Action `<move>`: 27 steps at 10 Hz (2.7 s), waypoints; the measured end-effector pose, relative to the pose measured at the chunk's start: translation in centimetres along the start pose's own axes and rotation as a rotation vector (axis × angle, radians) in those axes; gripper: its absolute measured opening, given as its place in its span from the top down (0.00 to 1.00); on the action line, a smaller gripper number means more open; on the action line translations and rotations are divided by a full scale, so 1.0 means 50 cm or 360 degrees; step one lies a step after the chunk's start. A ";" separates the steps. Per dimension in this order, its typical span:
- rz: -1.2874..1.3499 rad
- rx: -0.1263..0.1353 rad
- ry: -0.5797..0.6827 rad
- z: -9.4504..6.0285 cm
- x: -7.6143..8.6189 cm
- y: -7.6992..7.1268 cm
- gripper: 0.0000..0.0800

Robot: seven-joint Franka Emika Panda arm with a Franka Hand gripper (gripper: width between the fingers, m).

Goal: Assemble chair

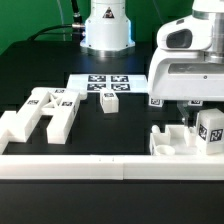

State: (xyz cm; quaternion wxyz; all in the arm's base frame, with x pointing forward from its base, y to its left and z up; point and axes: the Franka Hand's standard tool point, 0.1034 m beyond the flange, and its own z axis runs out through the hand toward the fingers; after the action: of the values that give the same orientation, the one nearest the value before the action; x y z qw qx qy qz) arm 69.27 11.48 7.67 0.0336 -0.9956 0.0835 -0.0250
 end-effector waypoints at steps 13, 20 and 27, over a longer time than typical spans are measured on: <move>0.0210 0.0003 0.0019 0.004 0.011 0.015 0.64; 0.1273 -0.0026 0.0027 0.006 0.008 0.029 0.64; 0.1925 -0.0041 0.0004 0.006 0.002 0.036 0.64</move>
Offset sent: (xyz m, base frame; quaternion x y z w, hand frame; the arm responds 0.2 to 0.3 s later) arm 0.0022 -0.0027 -0.0019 -0.0017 0.0132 -0.0763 0.9970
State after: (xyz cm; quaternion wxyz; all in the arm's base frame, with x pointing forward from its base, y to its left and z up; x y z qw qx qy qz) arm 69.10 9.70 7.23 0.0296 -0.7719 0.6350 -0.0016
